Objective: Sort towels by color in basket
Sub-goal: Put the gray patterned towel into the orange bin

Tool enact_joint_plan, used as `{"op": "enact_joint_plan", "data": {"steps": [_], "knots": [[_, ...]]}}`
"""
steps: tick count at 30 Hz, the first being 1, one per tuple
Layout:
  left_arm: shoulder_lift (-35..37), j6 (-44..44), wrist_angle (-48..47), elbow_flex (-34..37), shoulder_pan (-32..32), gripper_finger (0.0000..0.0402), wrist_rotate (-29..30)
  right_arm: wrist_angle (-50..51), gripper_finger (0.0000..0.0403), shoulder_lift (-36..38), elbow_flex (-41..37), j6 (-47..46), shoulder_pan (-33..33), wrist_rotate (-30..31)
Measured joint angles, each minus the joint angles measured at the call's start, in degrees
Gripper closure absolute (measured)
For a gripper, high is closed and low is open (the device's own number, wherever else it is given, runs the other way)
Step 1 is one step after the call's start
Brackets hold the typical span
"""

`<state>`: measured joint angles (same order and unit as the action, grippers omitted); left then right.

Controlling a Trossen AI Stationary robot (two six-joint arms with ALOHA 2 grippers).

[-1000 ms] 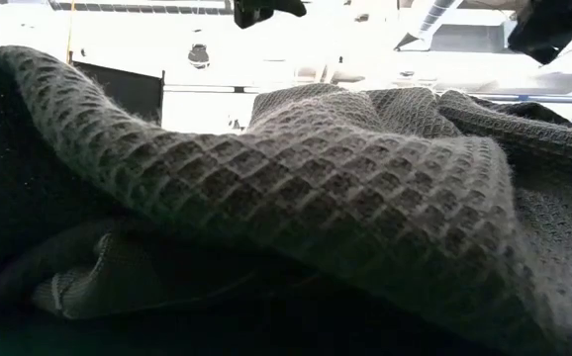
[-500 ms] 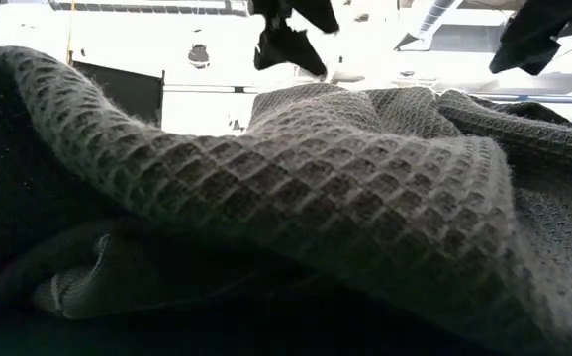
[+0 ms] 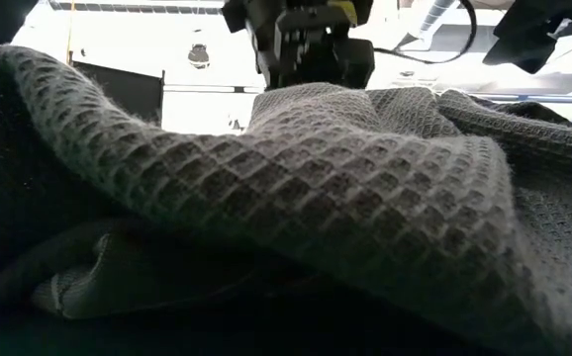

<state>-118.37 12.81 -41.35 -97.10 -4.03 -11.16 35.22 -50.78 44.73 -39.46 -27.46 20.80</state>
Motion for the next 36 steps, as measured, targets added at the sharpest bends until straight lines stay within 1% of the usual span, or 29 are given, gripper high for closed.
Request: {"op": "enact_joint_plan", "data": {"steps": [3,5,7,10,11,16,20,22,23,25,27,30,33,36], "knots": [[-0.6,-0.6,0.4,0.0,0.1,0.0205,1.7,0.0,0.0196,0.0,0.0,0.0,0.6,0.0],[-0.6,-1.5,0.3,0.0,0.1,0.0238,2.5,0.0,0.0196,0.0,0.0,0.2,1.2,0.1],[-0.6,-2.0,0.3,0.0,0.2,0.0283,3.5,0.2,0.0196,0.0,0.0,0.2,1.9,0.2],[-0.6,-1.6,0.3,0.0,0.6,0.0369,3.9,0.4,0.0196,0.0,0.0,0.3,2.7,0.1],[-0.6,-1.0,0.3,0.0,0.8,0.0384,3.9,0.4,0.0196,0.0,0.0,0.3,2.9,0.1],[1.3,-1.4,-1.5,0.0,2.3,0.04,3.7,1.6,0.0196,0.2,0.0,0.2,2.6,0.0],[5.1,-2.6,-2.4,0.0,3.7,0.04,3.5,5.7,0.0196,1.4,0.0,-2.0,1.7,-0.7],[5.9,-0.2,-2.5,0.0,4.7,0.0399,3.6,6.6,0.0196,1.9,0.0,-2.5,1.5,-0.7],[5.9,1.2,-2.6,0.0,5.3,0.0396,3.2,7.0,0.0196,2.0,0.0,-2.5,1.7,-0.7],[5.7,2.7,-2.9,0.0,6.3,0.0383,0.0,6.5,0.0196,2.2,0.0,-2.5,2.0,-0.7],[5.0,4.0,-2.6,0.0,6.7,0.0358,-3.0,5.8,0.0196,2.2,0.0,-2.5,2.7,-0.7],[4.3,4.4,-4.0,0.0,6.6,0.0303,-6.6,4.5,0.0196,1.7,0.0,-2.5,3.3,-0.7],[3.7,4.8,-4.4,0.0,6.7,0.0239,-7.5,3.8,0.0196,1.5,0.0,-2.5,3.3,-0.7],[3.0,2.7,-5.6,0.0,6.9,0.0184,-8.9,2.5,0.0196,1.1,0.0,-2.5,3.3,-0.7]]}}
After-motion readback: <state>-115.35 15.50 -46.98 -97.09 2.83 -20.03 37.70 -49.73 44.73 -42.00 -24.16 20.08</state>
